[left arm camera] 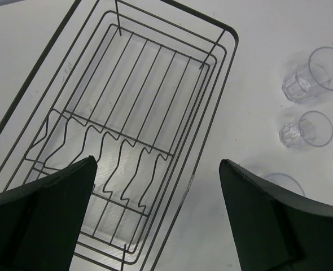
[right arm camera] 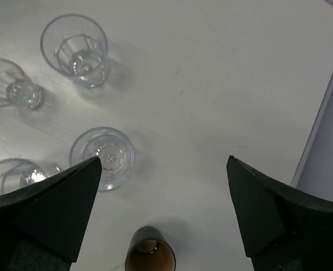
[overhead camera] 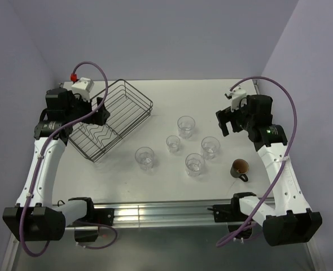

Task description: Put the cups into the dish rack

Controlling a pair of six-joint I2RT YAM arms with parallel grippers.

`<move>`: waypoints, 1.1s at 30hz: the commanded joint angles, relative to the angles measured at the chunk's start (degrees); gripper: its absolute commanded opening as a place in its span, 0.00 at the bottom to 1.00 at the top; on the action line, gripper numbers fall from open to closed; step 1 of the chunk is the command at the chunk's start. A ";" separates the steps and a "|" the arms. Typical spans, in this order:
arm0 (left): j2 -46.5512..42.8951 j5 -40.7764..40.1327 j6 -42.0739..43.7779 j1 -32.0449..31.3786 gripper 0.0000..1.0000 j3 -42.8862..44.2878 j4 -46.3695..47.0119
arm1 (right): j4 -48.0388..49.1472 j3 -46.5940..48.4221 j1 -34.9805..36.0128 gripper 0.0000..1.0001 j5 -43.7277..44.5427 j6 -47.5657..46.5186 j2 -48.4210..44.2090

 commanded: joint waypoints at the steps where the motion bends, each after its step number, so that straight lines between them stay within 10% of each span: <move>1: -0.21 2.76 4.50 -0.91 0.99 1.69 -0.24 | -6.74 5.08 0.16 1.00 -1.41 -4.94 1.72; 14: 2.16 5.92 10.40 -6.18 0.99 2.83 -3.14 | -37.49 15.90 -16.97 0.98 -6.59 -35.69 10.86; 26: 3.92 11.72 10.75 -8.29 0.98 5.47 -6.48 | -42.70 12.13 -24.45 0.60 -8.07 -48.62 20.70; 33: 4.09 13.31 11.28 -8.65 0.98 5.38 -8.24 | -38.84 7.65 -24.45 0.58 -8.52 -47.66 23.61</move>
